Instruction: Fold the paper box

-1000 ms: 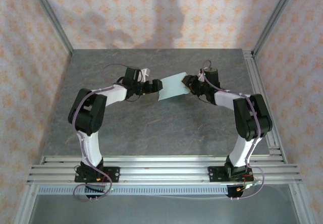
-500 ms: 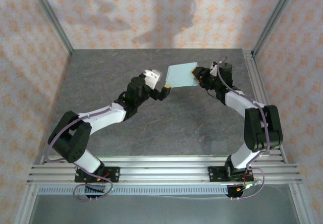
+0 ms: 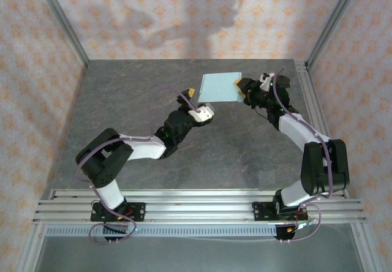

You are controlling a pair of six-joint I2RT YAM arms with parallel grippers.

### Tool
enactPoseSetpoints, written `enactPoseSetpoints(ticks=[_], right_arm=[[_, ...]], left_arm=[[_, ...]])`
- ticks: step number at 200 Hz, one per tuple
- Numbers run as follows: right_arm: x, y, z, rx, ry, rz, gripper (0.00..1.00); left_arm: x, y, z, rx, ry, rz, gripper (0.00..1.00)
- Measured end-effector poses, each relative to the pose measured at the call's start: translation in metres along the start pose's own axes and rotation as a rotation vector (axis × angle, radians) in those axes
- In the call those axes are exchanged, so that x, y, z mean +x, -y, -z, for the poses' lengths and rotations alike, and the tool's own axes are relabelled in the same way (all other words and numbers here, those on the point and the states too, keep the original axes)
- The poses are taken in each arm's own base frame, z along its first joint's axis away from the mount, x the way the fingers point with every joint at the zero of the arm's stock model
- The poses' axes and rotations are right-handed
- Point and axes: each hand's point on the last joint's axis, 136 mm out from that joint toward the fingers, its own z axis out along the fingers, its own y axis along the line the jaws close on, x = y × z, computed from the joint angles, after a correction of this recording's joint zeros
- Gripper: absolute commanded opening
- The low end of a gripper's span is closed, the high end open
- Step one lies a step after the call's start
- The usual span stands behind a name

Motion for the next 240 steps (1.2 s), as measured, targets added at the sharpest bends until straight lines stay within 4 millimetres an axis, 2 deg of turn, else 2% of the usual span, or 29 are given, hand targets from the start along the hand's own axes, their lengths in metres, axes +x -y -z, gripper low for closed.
enactPoseSetpoints(ticks=[29, 49, 70, 103, 145, 184, 203, 240], right_arm=[[0.010, 0.004, 0.000, -0.018, -0.043, -0.069, 0.34], [0.015, 0.005, 0.001, -0.031, -0.064, -0.099, 0.34], [0.020, 0.008, 0.001, -0.033, -0.080, -0.122, 0.34], [0.025, 0.011, 0.004, -0.030, -0.096, -0.144, 0.34], [0.028, 0.004, 0.006, -0.054, -0.111, -0.147, 0.34], [0.030, -0.002, 0.010, -0.069, -0.114, -0.144, 0.34], [0.030, -0.003, 0.011, -0.072, -0.113, -0.145, 0.35], [0.030, -0.003, 0.011, -0.073, -0.111, -0.152, 0.35]], left_arm=[[-0.003, 0.005, -0.003, -0.081, 0.017, -0.138, 0.99], [-0.004, 0.012, -0.002, -0.089, 0.017, -0.214, 0.96], [-0.007, 0.005, -0.002, -0.121, 0.020, -0.252, 0.91], [-0.006, -0.002, -0.001, -0.151, 0.004, -0.269, 0.81], [-0.006, -0.003, -0.001, -0.155, -0.001, -0.269, 0.65], [-0.007, -0.003, -0.002, -0.155, -0.005, -0.264, 0.59], [-0.007, -0.004, -0.002, -0.151, -0.007, -0.266, 0.51], [-0.005, -0.002, -0.002, -0.129, -0.024, -0.278, 0.44]])
